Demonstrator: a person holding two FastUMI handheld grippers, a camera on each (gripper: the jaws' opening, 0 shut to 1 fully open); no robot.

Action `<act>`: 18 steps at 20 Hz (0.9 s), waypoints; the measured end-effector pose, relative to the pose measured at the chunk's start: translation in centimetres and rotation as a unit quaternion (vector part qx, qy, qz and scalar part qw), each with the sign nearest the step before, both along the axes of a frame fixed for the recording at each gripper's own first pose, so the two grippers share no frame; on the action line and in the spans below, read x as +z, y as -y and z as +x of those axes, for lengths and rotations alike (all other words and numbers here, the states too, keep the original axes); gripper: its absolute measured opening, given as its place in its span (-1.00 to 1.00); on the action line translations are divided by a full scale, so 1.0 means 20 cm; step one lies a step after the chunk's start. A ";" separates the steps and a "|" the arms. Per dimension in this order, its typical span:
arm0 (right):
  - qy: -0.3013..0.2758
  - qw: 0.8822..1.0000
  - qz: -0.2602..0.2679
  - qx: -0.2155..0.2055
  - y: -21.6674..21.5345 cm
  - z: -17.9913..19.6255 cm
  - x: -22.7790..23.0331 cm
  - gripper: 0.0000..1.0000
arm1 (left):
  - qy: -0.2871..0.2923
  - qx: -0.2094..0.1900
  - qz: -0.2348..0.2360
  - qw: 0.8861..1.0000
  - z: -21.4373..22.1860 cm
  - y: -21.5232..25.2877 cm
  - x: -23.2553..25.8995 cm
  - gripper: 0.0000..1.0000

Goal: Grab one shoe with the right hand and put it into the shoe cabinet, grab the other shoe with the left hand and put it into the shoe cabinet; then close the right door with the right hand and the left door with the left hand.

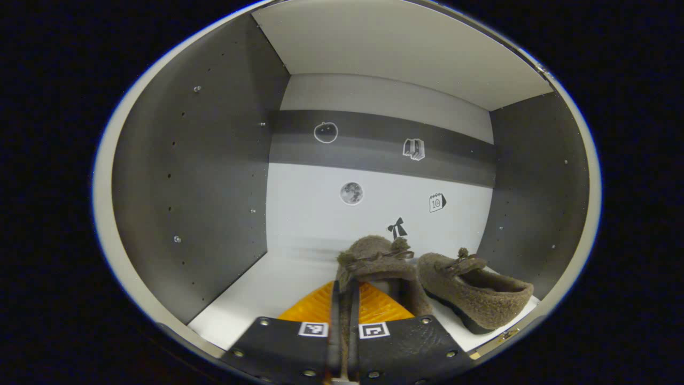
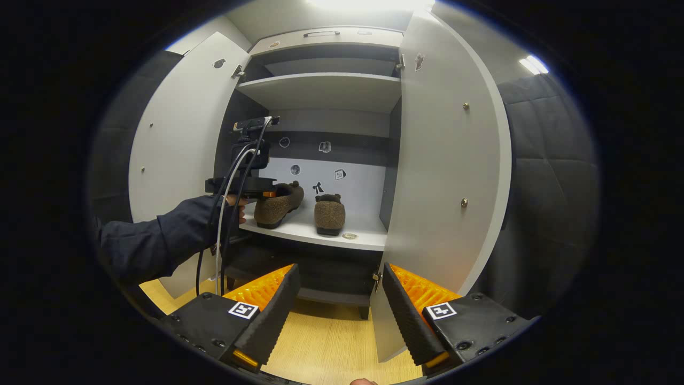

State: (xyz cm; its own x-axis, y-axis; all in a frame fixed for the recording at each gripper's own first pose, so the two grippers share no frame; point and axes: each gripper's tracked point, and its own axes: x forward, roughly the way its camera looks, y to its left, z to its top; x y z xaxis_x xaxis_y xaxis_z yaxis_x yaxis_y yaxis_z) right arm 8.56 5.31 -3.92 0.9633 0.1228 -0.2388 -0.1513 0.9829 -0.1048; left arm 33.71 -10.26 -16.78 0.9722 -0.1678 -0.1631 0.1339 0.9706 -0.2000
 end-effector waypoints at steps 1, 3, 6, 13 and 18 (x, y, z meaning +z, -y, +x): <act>0.000 1.000 0.001 0.002 0.00 0.00 0.00 0.96 | 0.002 0.004 0.000 1.000 -0.01 -0.02 0.01 -0.79; 0.002 1.000 0.004 0.007 0.00 -0.01 0.01 0.96 | 0.018 0.014 -0.002 1.000 -0.03 -0.05 0.06 -0.07; 0.007 1.000 0.006 0.017 0.00 -0.04 0.03 0.96 | 0.049 0.010 0.001 0.999 -0.12 -0.05 0.18 1.00; 0.034 0.998 0.016 0.047 0.06 -0.16 0.13 0.96 | 0.112 0.011 0.022 0.993 -0.60 -0.03 0.47 1.00; 0.065 0.994 0.019 0.082 0.10 -0.25 0.20 0.96 | 0.143 0.021 0.058 0.988 -1.06 -0.12 0.58 1.00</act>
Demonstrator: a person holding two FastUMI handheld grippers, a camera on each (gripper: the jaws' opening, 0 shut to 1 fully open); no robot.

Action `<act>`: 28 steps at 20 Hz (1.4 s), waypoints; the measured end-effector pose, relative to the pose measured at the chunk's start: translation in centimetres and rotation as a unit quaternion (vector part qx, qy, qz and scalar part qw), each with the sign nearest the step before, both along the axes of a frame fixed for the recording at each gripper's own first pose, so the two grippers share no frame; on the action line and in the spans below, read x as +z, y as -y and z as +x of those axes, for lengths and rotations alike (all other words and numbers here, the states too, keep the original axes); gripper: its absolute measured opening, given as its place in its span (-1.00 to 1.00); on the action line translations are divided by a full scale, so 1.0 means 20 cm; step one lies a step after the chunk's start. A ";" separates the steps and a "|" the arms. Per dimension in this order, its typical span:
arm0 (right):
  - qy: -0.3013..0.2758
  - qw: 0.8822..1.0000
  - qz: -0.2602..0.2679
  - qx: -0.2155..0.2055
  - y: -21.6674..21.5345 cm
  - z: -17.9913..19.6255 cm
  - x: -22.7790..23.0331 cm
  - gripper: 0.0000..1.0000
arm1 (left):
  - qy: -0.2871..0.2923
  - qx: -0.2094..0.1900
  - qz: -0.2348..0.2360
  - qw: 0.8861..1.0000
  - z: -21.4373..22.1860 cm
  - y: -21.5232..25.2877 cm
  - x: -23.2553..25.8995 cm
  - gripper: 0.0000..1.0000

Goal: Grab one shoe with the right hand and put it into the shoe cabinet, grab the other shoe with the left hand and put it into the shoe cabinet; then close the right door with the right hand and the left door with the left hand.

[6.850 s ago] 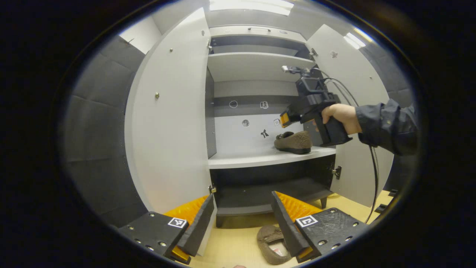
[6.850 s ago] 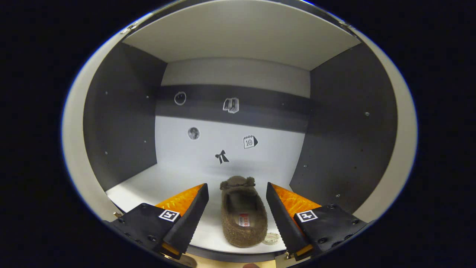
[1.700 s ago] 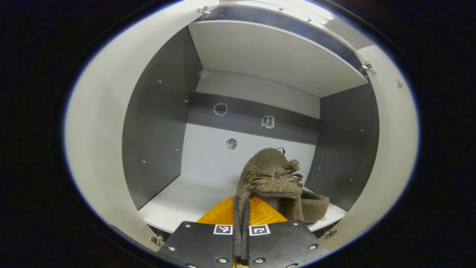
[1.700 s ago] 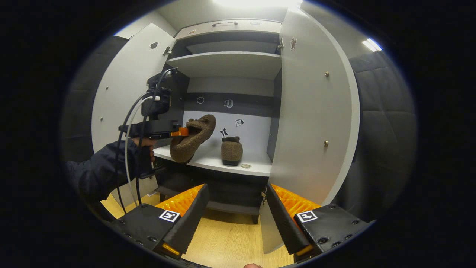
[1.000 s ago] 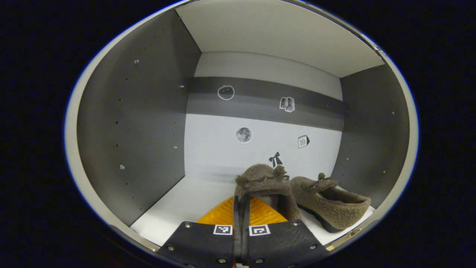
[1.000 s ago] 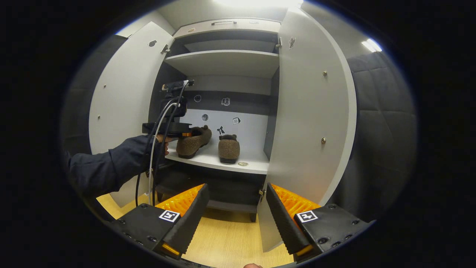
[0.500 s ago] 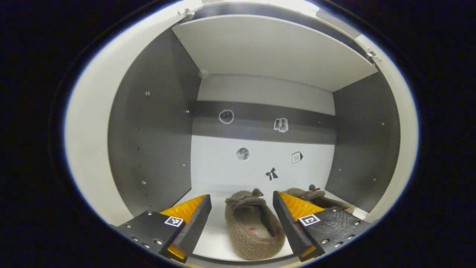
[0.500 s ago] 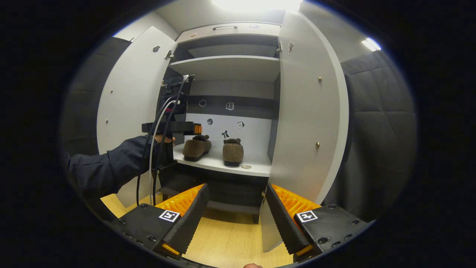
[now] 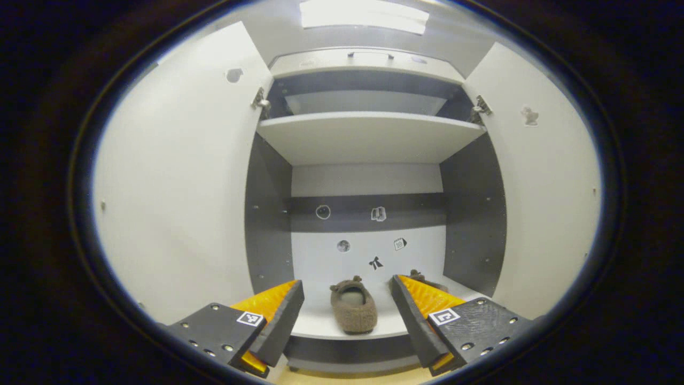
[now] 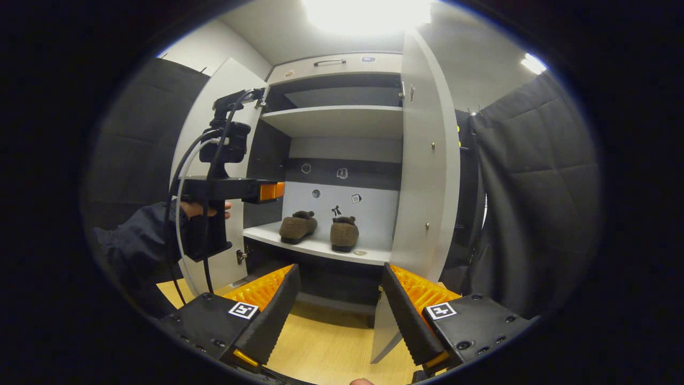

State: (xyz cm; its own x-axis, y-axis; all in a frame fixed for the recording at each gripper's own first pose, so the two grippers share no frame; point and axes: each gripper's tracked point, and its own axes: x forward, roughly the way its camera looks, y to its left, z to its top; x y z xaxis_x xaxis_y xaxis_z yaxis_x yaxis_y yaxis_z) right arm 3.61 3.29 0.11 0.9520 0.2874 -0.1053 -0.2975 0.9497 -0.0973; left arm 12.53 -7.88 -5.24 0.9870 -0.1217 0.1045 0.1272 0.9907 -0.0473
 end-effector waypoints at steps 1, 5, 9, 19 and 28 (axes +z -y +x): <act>0.006 1.000 -0.004 0.000 0.01 -0.01 0.00 0.94 | 0.005 0.000 0.004 1.000 -0.08 -0.01 0.01 1.00; 0.003 1.000 0.006 -0.002 0.02 -0.05 0.02 0.96 | -0.003 -0.006 0.008 1.000 -0.34 -0.08 0.00 1.00; 0.002 1.000 0.012 -0.027 0.06 -0.07 0.05 0.95 | -0.008 -0.020 0.000 1.000 -0.53 -0.16 -0.02 1.00; -0.002 0.996 0.033 -0.084 0.21 -0.10 0.11 0.94 | -0.044 -0.013 -0.018 0.999 -0.79 -0.51 -0.18 1.00; 0.015 0.983 0.042 -0.177 0.63 -0.03 0.27 0.95 | -0.036 0.013 -0.012 0.999 -0.87 -0.70 -0.19 1.00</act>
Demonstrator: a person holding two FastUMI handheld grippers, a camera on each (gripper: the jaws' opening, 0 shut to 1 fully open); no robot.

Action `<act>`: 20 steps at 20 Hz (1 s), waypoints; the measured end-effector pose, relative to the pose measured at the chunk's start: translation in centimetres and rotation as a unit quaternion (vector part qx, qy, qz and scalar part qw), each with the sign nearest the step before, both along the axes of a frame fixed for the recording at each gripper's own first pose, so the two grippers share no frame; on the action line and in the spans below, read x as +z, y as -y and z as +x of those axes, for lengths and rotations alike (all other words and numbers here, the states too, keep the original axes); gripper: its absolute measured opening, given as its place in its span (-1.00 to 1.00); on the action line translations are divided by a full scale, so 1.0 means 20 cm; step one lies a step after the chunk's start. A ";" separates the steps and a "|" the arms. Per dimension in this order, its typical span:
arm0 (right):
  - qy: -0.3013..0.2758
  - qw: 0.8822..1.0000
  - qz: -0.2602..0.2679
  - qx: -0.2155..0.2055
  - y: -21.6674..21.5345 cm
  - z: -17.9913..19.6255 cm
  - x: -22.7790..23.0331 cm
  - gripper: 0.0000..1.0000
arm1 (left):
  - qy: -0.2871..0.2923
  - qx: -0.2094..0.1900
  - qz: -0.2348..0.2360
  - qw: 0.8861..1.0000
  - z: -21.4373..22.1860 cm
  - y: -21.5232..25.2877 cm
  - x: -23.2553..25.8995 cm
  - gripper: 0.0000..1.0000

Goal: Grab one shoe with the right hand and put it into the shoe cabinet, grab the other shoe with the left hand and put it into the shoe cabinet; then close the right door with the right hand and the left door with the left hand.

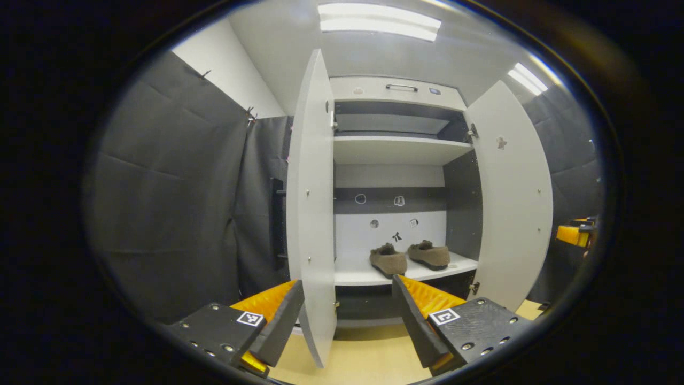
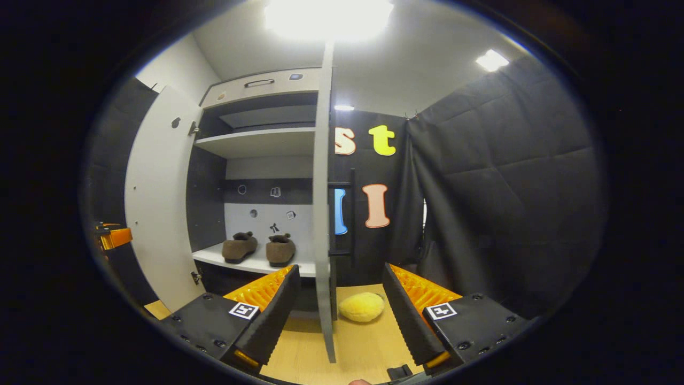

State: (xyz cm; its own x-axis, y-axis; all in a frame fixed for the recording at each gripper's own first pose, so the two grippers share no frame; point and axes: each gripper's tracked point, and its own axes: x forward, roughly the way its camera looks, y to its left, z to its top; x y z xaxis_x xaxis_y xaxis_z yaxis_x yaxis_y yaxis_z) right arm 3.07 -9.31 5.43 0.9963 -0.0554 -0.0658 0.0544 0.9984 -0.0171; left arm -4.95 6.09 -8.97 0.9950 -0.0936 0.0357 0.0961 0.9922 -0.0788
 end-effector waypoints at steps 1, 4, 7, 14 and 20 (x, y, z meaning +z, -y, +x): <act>0.000 1.000 -0.002 -0.015 0.06 0.01 0.01 0.96 | 0.000 0.002 0.001 1.000 0.01 -0.02 0.00 1.00; -0.002 0.998 -0.010 -0.064 0.22 0.06 0.04 0.95 | 0.002 0.006 0.008 1.000 0.01 -0.04 0.01 1.00; -0.006 0.994 -0.011 -0.111 0.35 0.14 0.05 0.95 | 0.006 0.015 0.018 1.000 -0.01 -0.08 0.02 1.00; -0.009 0.988 -0.009 -0.152 0.37 0.31 0.06 0.96 | 0.004 0.059 0.018 0.998 -0.03 -0.26 0.02 0.91; -0.006 0.985 -0.035 -0.167 0.31 0.35 0.09 0.89 | 0.001 0.097 0.009 0.995 -0.05 -0.48 0.00 0.90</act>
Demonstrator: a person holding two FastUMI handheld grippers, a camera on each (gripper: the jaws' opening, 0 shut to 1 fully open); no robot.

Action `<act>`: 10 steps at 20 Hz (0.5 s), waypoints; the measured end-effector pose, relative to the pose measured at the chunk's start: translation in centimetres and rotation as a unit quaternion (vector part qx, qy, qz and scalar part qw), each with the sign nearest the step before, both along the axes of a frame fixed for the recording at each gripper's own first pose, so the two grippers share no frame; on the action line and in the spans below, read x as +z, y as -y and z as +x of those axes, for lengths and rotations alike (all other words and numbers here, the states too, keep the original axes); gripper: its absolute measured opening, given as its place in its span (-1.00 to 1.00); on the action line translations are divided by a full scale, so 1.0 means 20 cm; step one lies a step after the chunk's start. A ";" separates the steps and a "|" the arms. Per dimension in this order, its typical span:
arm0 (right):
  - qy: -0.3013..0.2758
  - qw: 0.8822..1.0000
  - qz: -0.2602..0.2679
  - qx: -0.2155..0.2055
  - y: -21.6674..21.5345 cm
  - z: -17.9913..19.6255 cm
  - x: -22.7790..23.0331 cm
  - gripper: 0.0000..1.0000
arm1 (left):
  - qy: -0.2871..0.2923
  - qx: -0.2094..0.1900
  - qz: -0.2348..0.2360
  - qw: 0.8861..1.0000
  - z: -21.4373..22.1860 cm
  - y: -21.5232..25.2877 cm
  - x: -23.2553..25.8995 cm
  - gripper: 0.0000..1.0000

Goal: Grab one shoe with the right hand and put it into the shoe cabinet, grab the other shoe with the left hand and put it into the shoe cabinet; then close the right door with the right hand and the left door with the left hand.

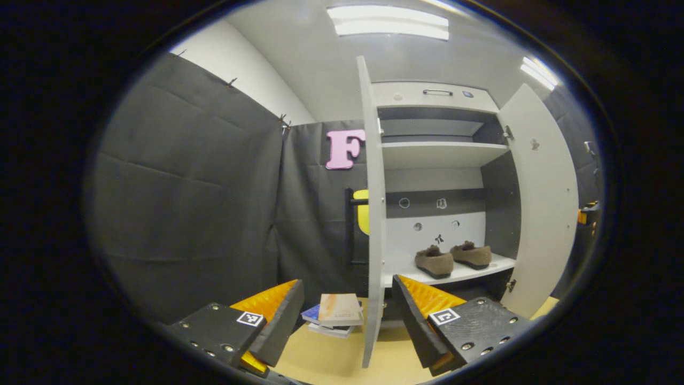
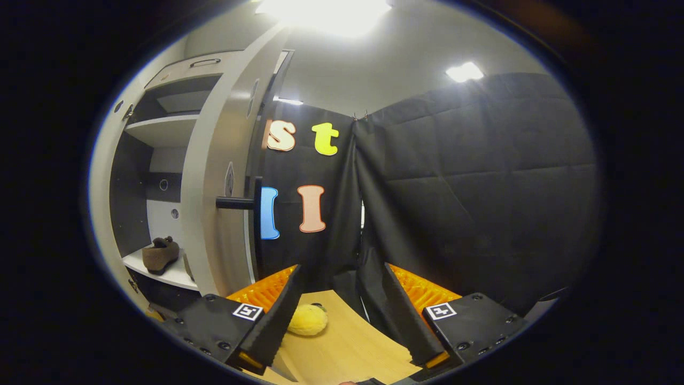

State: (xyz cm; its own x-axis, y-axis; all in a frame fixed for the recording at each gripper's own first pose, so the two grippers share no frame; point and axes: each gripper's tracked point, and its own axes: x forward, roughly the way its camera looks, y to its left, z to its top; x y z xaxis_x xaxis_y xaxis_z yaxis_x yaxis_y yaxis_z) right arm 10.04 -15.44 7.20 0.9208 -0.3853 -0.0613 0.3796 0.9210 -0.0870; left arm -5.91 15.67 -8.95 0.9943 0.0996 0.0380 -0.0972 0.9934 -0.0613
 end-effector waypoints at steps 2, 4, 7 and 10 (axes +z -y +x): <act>0.000 1.000 -0.003 -0.004 -0.01 -0.01 0.00 0.89 | -0.002 0.007 -0.004 1.000 0.01 -0.05 -0.02 1.00; -0.003 1.000 -0.004 -0.007 -0.03 -0.02 0.01 0.83 | 0.000 0.008 -0.010 1.000 0.02 -0.09 -0.02 1.00; -0.001 1.000 -0.001 -0.012 -0.06 -0.04 0.01 0.89 | -0.001 0.011 -0.012 1.000 0.05 -0.14 -0.04 0.91; -0.001 1.000 -0.002 -0.002 -0.13 -0.05 0.02 0.89 | -0.002 0.007 -0.015 1.000 0.06 -0.17 -0.05 1.00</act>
